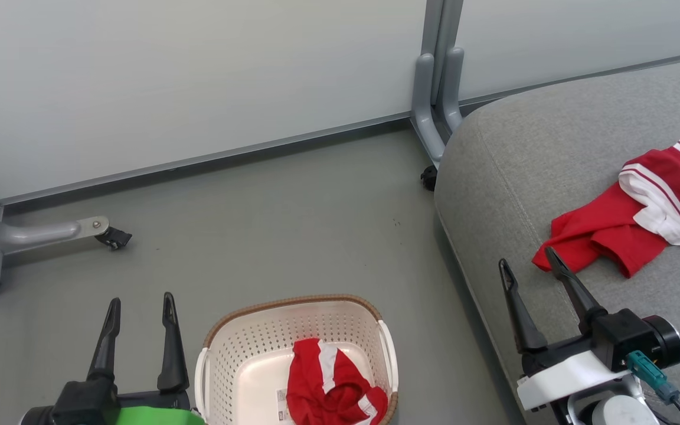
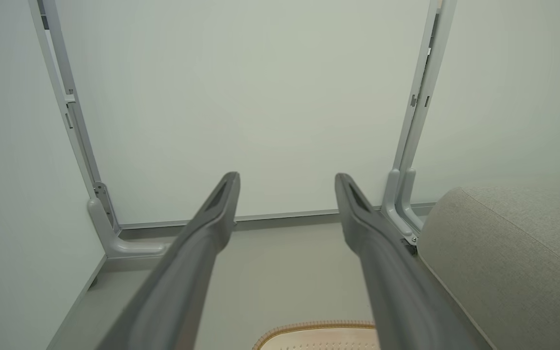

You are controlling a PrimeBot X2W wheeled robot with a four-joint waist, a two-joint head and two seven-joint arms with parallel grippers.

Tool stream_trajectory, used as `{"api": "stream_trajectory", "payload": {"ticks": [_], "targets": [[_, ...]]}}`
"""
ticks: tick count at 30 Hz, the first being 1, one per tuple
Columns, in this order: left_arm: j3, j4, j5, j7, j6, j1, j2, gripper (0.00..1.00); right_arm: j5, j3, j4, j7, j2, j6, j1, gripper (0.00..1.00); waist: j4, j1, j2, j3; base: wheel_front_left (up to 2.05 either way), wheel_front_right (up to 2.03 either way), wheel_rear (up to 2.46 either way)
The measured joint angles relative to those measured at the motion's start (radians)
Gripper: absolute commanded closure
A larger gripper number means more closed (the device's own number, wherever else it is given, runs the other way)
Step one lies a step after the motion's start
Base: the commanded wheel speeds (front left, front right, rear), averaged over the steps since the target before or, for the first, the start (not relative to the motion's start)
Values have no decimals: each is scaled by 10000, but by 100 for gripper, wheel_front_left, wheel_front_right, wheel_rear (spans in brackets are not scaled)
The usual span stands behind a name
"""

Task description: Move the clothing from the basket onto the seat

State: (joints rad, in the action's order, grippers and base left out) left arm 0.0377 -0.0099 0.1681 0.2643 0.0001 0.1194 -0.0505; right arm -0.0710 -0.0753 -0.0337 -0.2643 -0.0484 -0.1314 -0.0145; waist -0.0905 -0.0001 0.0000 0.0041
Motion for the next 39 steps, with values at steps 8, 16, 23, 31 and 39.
{"api": "stream_trajectory", "payload": {"ticks": [8, 16, 23, 31, 39], "targets": [[132, 13, -6, 0, 12, 60, 2, 0, -31, -58, -8, 0, 0, 0, 39, 0, 19, 0, 0, -17, 0, 0, 0], [207, 56, -65, 0, 4, 71, 2, 0, -77, -65, -67, 0, 0, 0, 40, 0, 39, 0, 0, 18, 0, 0, 0], [293, 29, -207, 0, -4, 78, 2, 0, -92, -81, -54, 0, 0, 0, 40, 0, 66, 0, 0, 123, 0, 0, 0], [443, 40, -286, 0, -44, 76, 2, 0, -81, -81, -54, 0, 0, 0, 49, 0, 237, 0, 0, 395, 0, 0, 0], [771, 107, -291, 0, -88, -373, 4, 0, 174, 186, 119, 0, 0, 0, -431, 0, 495, 0, 0, 1134, 0, 0, 0]]}}
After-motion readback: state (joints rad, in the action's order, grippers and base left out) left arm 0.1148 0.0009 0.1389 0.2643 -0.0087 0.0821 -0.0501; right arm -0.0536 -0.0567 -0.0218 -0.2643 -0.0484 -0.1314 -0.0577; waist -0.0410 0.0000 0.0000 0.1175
